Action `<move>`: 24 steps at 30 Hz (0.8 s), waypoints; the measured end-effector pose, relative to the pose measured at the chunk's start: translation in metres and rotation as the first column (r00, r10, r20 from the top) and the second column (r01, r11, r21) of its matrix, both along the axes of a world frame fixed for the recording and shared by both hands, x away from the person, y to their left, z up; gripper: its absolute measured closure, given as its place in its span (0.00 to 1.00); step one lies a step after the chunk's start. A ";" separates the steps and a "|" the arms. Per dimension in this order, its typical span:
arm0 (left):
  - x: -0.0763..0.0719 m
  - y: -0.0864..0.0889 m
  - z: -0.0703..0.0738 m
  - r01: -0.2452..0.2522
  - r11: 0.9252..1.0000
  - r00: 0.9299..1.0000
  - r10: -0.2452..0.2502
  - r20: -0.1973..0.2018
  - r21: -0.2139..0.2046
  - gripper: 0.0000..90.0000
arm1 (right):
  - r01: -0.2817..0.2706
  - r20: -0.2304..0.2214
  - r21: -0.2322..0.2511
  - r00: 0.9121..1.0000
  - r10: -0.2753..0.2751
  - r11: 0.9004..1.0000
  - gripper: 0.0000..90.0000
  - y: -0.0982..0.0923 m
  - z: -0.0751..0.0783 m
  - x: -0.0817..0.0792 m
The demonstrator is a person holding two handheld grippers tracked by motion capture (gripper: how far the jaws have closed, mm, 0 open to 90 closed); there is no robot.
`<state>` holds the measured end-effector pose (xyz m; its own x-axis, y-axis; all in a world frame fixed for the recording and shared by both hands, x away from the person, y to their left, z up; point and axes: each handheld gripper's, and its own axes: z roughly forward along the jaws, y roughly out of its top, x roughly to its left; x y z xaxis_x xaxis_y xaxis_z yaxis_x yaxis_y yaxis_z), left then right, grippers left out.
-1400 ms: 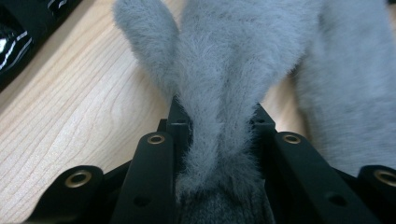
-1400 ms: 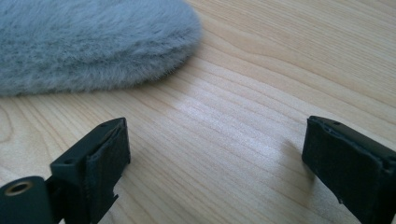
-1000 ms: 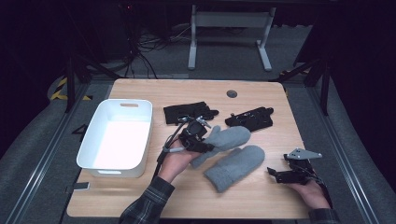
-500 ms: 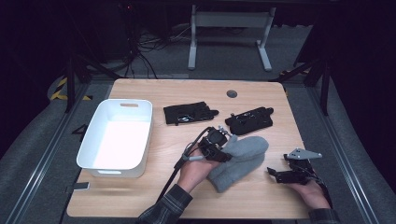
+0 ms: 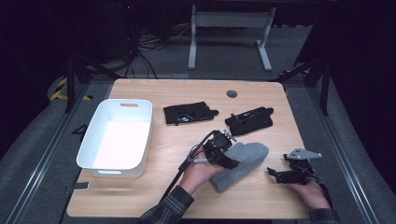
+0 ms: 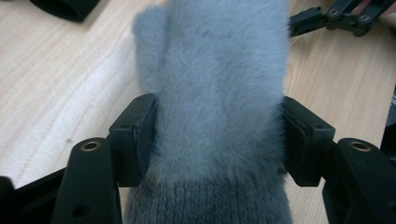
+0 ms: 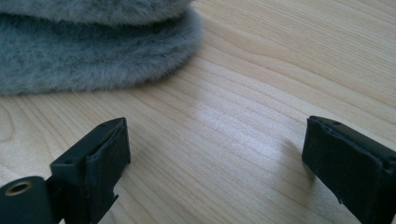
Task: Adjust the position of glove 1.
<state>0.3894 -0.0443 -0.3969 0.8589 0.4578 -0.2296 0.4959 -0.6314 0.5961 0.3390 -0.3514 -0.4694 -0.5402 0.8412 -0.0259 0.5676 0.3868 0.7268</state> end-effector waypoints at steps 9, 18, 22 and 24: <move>0.009 0.033 0.027 0.005 0.999 0.996 -0.001 0.088 -0.044 0.72 | -0.002 -0.001 0.000 1.000 0.002 1.000 0.09 0.000 0.000 0.000; 0.032 0.064 -0.019 -0.066 0.995 0.998 0.066 0.004 0.073 1.00 | -0.002 -0.001 0.000 1.000 0.002 1.000 0.09 0.000 0.000 0.000; 0.029 0.069 -0.039 -0.049 0.995 0.998 0.053 -0.044 0.092 1.00 | -0.002 -0.001 0.000 1.000 0.002 1.000 0.09 0.000 0.000 0.000; 0.025 0.070 -0.043 -0.033 0.996 0.997 0.038 -0.060 0.084 1.00 | -0.002 -0.001 0.000 1.000 0.002 1.000 0.09 0.000 0.000 0.000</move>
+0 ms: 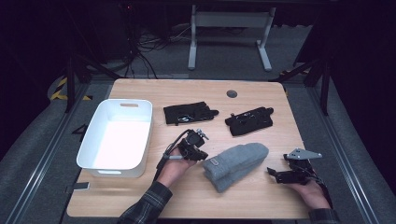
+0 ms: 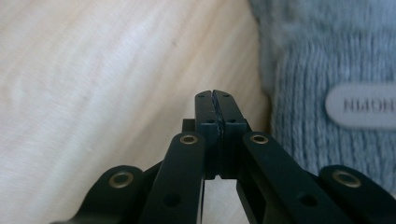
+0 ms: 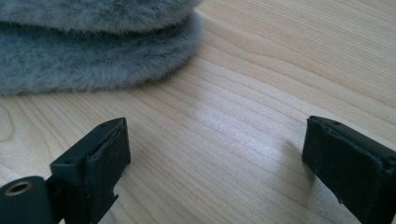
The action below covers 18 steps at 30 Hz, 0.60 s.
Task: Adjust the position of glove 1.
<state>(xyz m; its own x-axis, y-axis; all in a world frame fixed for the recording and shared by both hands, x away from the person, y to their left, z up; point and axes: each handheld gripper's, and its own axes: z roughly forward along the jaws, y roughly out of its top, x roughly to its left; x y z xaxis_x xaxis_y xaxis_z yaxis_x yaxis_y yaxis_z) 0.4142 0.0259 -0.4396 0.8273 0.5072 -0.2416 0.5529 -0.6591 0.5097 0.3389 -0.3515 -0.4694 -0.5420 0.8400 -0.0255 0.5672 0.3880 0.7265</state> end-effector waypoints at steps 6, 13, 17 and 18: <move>-0.006 0.002 0.006 0.027 0.996 0.997 -0.032 -0.068 -0.082 1.00 | 0.000 0.000 0.000 1.000 0.000 1.000 0.09 0.000 0.000 0.000; -0.015 -0.005 0.019 0.052 0.989 0.995 -0.064 -0.082 -0.140 1.00 | 0.000 0.000 0.000 1.000 0.000 1.000 0.09 0.000 0.000 0.000; -0.015 -0.007 0.016 0.057 0.978 0.985 -0.088 -0.148 -0.202 1.00 | 0.000 0.000 0.000 1.000 0.000 1.000 0.09 0.000 0.000 0.000; -0.016 -0.008 0.016 0.060 0.974 0.982 -0.096 -0.160 -0.217 1.00 | 0.000 0.000 0.000 1.000 0.000 1.000 0.09 0.000 0.000 0.000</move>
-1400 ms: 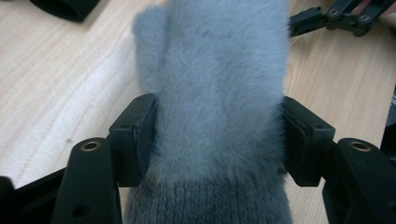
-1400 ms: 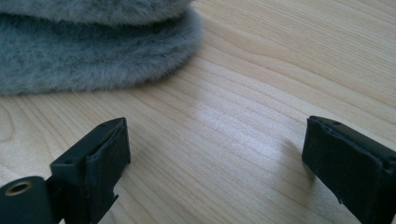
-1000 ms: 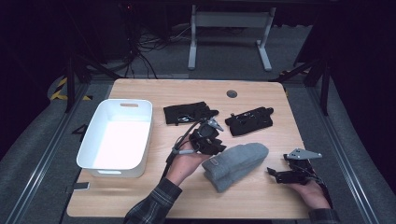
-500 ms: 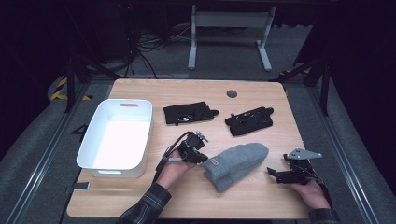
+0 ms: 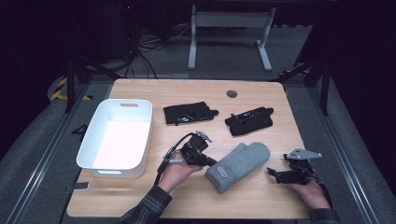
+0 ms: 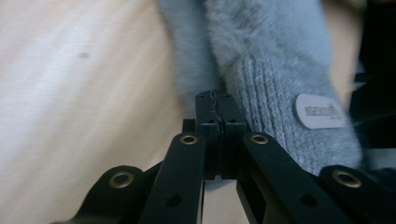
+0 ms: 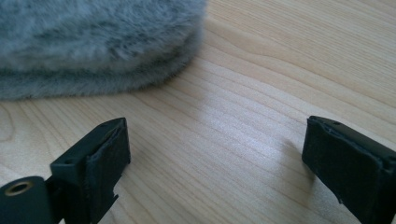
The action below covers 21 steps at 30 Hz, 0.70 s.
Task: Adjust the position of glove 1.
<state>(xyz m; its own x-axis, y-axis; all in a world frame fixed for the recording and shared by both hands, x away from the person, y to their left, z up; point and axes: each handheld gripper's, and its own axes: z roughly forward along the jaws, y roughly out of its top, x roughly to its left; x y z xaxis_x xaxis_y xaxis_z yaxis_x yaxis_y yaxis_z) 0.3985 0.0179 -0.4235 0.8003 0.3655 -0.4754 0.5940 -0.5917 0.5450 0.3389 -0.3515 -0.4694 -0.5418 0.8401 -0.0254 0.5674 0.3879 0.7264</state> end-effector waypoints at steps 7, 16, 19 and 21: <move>0.002 -0.002 -0.001 -0.043 0.998 0.997 0.039 0.069 0.056 0.96 | -0.001 0.000 0.000 1.000 0.001 1.000 0.09 0.000 0.000 0.000; 0.017 -0.001 0.017 -0.067 0.997 0.982 0.061 0.176 0.030 0.66 | -0.002 -0.001 0.000 1.000 0.002 1.000 0.09 0.000 0.000 0.000; 0.019 -0.010 0.025 -0.041 0.999 0.976 0.042 0.216 -0.010 0.52 | -0.002 -0.001 0.000 1.000 0.002 1.000 0.09 0.000 0.000 0.000; 0.020 -0.017 0.028 -0.017 1.000 0.969 0.023 0.246 -0.026 0.47 | -0.002 -0.001 0.000 1.000 0.002 1.000 0.09 0.000 0.000 0.000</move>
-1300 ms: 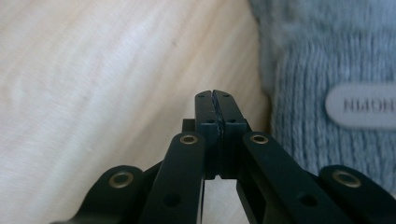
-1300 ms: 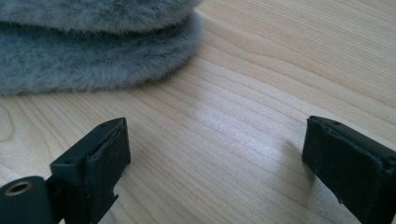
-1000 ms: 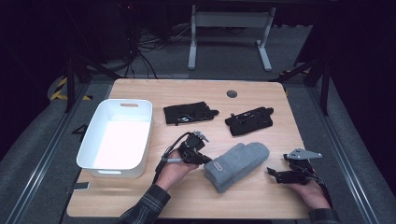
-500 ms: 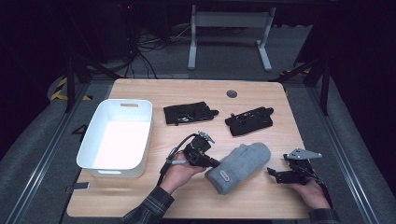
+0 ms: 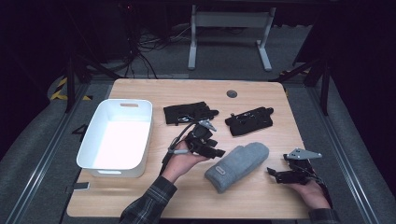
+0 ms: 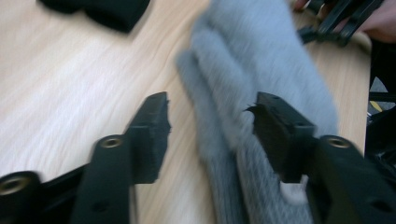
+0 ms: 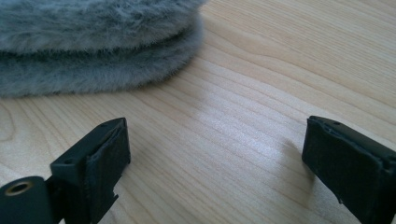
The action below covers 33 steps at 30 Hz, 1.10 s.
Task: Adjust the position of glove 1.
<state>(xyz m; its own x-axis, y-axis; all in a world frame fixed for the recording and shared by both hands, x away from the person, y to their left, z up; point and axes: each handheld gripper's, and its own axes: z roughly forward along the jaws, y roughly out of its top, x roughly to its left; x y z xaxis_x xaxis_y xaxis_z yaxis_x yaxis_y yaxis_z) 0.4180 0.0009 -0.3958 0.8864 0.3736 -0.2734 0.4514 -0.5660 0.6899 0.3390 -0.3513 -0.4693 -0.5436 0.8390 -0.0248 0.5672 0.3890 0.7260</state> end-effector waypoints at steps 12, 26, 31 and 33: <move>0.000 -0.060 -0.020 0.047 0.996 0.998 -0.044 -0.033 0.080 0.13 | -0.002 -0.001 0.000 1.000 0.002 1.000 0.09 0.000 0.000 0.000; 0.000 -0.078 -0.053 0.098 0.978 0.992 -0.081 -0.097 0.183 0.11 | -0.003 -0.002 0.000 1.000 0.003 1.000 0.09 0.000 0.000 0.000; 0.001 -0.075 -0.052 0.135 0.980 0.984 -0.116 -0.132 0.149 0.29 | -0.003 -0.001 0.000 1.000 0.003 1.000 0.09 0.000 0.000 0.000; 0.002 -0.074 -0.052 0.140 0.980 0.982 -0.119 -0.149 0.138 0.36 | -0.003 -0.001 0.000 1.000 0.003 1.000 0.09 0.000 0.000 0.000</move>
